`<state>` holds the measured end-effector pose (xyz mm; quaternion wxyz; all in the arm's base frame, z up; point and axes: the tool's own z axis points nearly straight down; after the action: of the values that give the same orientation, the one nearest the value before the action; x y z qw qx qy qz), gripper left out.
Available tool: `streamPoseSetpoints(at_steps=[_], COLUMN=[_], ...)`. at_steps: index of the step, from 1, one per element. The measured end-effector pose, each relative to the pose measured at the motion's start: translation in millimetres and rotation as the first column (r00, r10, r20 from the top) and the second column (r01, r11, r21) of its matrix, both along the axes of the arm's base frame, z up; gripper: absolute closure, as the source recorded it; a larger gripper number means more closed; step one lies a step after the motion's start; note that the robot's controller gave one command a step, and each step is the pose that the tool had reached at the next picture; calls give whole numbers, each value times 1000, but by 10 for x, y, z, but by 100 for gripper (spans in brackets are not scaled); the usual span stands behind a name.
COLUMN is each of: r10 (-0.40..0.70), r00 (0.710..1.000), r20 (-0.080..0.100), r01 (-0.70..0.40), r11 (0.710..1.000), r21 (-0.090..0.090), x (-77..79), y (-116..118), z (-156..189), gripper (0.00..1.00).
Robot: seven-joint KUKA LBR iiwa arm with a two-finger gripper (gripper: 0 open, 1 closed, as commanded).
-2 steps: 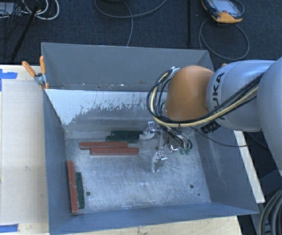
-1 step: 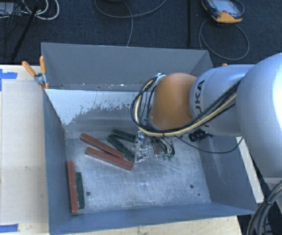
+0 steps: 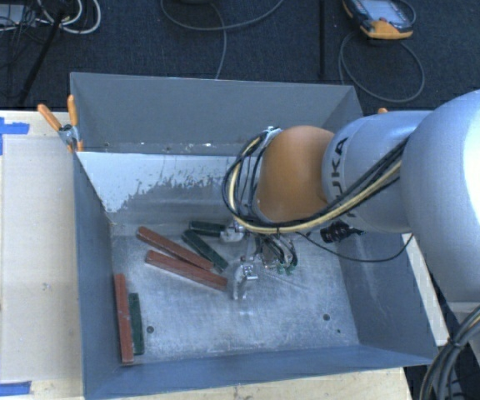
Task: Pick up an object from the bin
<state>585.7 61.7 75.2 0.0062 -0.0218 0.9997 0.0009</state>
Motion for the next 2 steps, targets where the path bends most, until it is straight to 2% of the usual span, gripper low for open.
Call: streamPoseSetpoints(at_steps=[1, 2], r10=[0, -8], r00=[1000, 1000], r20=[0, 6], r01=[0, 8], r11=[1000, 1000], r21=[0, 2], x=[0, -214], y=[0, 647], z=[0, 18], gripper=[0, 100])
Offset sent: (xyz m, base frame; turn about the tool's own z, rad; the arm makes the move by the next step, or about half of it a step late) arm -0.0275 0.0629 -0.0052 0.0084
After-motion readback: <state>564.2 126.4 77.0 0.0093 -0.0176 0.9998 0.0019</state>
